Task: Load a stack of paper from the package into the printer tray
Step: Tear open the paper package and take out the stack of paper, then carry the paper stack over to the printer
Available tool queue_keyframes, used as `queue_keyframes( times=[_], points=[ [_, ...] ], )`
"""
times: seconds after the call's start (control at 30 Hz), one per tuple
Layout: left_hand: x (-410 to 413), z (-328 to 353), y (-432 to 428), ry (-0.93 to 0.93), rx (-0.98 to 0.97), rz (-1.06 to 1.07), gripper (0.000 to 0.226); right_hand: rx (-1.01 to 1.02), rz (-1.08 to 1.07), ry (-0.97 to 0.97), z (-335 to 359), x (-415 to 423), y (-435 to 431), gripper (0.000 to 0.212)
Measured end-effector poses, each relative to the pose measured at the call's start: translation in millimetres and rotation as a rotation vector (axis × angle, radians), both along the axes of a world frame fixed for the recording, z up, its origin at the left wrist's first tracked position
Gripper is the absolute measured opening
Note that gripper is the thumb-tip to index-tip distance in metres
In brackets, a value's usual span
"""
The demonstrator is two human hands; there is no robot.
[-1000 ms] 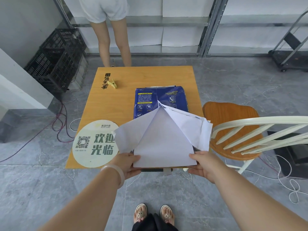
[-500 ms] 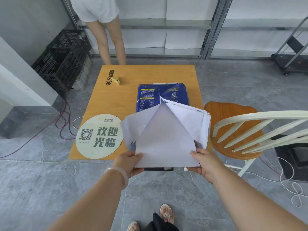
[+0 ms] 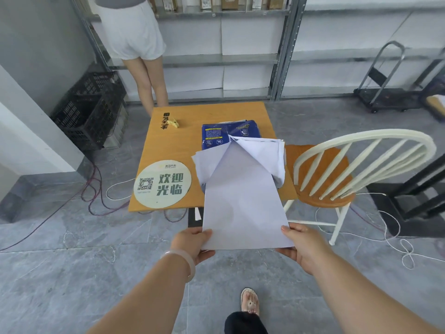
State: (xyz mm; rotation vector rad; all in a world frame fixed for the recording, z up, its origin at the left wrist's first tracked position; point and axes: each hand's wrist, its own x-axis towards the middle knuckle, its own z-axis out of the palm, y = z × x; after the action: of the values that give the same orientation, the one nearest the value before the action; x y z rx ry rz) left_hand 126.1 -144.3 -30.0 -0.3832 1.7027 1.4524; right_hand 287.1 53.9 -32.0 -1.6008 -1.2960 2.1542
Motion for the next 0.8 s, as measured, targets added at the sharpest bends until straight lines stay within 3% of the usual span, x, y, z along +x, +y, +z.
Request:
queue_keyframes(
  times=[0.57, 0.8],
  points=[
    [87.3, 72.4, -54.9, 0.162, 0.079, 0.088, 0.013, 0.146, 0.107, 0.059, 69.6, 69.2, -45.0, 0.020],
    [95.1, 131.0, -73.7, 0.324, 0.158, 0.204, 0.010, 0.265, 0.223, 0.179, 137.1, 53.8, -47.8, 0.006]
  ],
)
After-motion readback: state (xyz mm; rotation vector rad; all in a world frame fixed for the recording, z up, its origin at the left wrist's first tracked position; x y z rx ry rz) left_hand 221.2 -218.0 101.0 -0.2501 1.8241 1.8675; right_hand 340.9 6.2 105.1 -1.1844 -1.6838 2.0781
